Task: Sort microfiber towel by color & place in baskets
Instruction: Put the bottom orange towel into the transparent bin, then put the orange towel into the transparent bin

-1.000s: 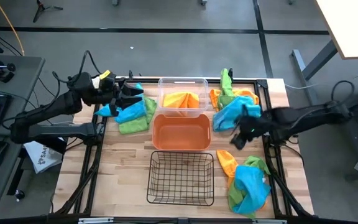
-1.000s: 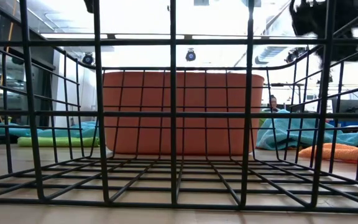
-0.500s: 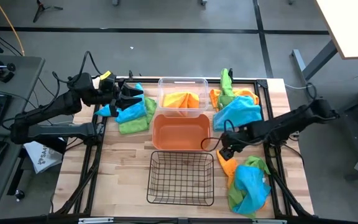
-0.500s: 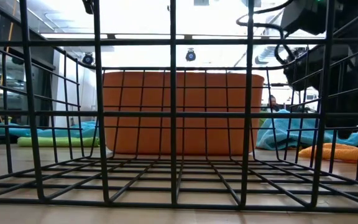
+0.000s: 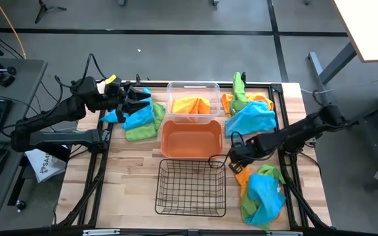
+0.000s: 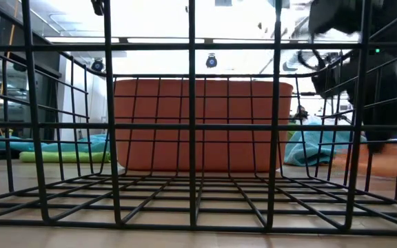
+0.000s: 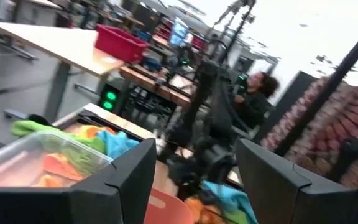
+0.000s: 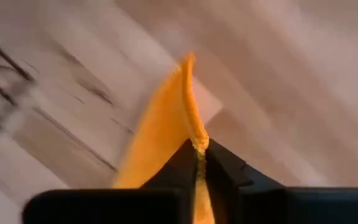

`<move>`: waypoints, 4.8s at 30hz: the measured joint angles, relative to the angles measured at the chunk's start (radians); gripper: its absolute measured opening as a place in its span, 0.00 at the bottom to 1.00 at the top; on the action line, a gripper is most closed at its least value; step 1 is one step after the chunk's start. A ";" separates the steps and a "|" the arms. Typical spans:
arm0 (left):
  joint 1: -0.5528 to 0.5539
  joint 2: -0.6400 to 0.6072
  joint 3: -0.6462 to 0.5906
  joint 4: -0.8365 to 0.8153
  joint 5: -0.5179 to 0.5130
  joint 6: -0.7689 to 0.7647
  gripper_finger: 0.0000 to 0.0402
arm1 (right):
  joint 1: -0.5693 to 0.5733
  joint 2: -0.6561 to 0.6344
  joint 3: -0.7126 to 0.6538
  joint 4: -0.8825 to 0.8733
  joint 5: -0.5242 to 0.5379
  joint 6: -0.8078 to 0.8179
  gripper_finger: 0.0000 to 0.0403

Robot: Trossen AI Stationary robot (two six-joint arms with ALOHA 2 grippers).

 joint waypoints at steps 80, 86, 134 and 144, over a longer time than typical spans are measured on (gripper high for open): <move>0.054 -0.012 0.000 0.109 -0.002 0.123 0.52 | -0.648 0.205 0.577 0.307 0.032 -0.597 0.18; 0.054 -0.003 0.000 0.062 -0.010 0.175 0.52 | -0.695 0.204 0.596 0.311 0.012 -0.485 0.53; 0.054 0.316 0.000 -0.104 -0.087 0.016 0.52 | -1.338 0.280 0.267 -0.002 0.283 0.167 0.76; 0.054 0.316 0.000 -0.107 -0.087 0.024 0.52 | -1.325 0.305 0.277 -0.043 0.295 0.137 0.26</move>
